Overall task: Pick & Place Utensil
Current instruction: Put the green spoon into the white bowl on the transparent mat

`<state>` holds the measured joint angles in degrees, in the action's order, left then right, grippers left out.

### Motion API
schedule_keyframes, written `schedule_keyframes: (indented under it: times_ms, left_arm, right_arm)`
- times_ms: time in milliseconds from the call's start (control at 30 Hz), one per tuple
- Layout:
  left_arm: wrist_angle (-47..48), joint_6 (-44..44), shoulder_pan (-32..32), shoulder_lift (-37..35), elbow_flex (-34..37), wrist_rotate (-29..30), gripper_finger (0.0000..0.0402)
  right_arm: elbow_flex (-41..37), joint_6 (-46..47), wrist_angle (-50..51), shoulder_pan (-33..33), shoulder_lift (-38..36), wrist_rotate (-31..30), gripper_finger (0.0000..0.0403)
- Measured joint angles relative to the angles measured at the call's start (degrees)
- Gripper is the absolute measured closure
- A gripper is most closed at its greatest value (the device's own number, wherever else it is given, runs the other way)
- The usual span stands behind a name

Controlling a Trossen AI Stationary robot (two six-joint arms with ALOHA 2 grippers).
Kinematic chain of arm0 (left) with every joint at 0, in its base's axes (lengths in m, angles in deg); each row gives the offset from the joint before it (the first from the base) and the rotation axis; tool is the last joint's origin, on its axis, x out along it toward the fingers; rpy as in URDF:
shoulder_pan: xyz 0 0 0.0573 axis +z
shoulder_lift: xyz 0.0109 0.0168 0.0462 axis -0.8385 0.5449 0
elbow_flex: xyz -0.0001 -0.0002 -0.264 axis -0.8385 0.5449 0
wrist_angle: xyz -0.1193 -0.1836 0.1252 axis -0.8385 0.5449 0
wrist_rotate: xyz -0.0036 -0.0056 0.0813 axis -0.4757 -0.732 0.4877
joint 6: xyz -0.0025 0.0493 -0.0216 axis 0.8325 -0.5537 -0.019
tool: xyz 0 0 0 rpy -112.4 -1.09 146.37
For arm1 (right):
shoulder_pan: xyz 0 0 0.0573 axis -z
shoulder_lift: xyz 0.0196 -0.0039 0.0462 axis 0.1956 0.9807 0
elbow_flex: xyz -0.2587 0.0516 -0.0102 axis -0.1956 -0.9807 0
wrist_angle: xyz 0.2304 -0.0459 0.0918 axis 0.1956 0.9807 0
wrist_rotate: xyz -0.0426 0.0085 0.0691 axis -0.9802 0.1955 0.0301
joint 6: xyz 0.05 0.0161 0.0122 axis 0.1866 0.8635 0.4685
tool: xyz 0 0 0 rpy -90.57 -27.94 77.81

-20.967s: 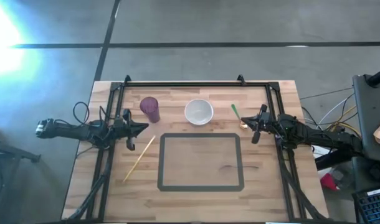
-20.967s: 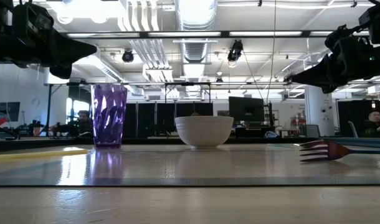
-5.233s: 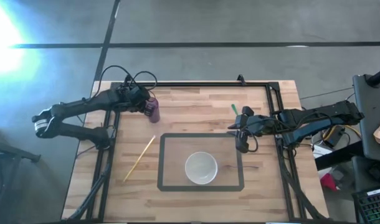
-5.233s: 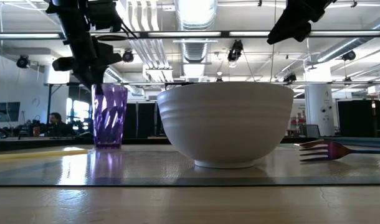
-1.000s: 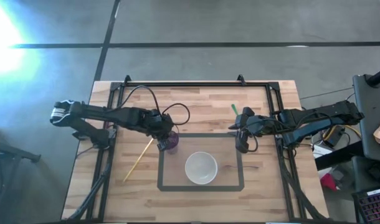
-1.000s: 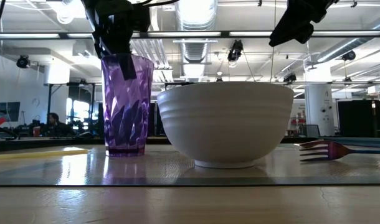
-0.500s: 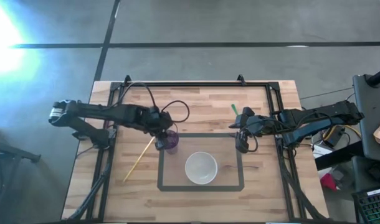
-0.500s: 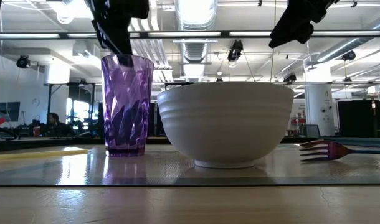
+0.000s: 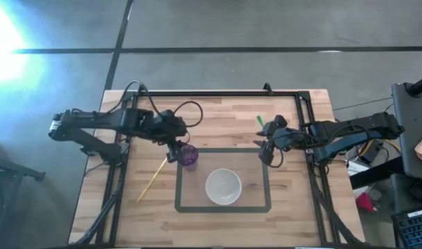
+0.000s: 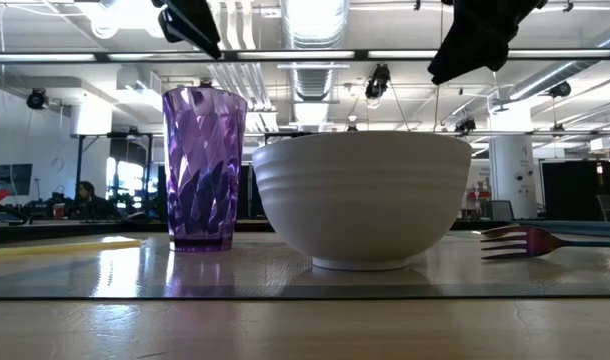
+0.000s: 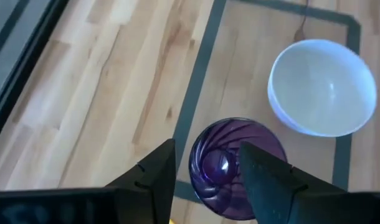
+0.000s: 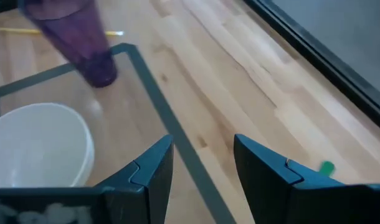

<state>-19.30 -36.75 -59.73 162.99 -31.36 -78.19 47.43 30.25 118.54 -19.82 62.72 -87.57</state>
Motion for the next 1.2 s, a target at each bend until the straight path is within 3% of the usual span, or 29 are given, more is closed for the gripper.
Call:
schedule_keyframes:
  times_ms: [300,567,933,1200]
  left_arm:
    - [-10.05,-1.05,-2.07,-4.14,6.16,0.02,0.0235]
    - [-15.37,-3.51,-8.12,-4.43,7.87,0.00,0.0235]
    - [-19.51,-2.60,-15.20,-3.80,7.96,1.55,0.0235]
    - [-19.77,-1.62,-16.02,-1.81,7.96,1.57,0.0235]
  right_arm:
    - [-0.01,6.77,7.86,8.17,0.00,0.00,0.0236]
    - [-0.01,9.44,13.23,15.81,0.00,0.34,0.0236]
    - [-4.08,9.33,13.40,21.48,0.00,4.56,0.0236]
    - [-7.94,11.12,12.33,24.12,0.15,4.59,0.0236]
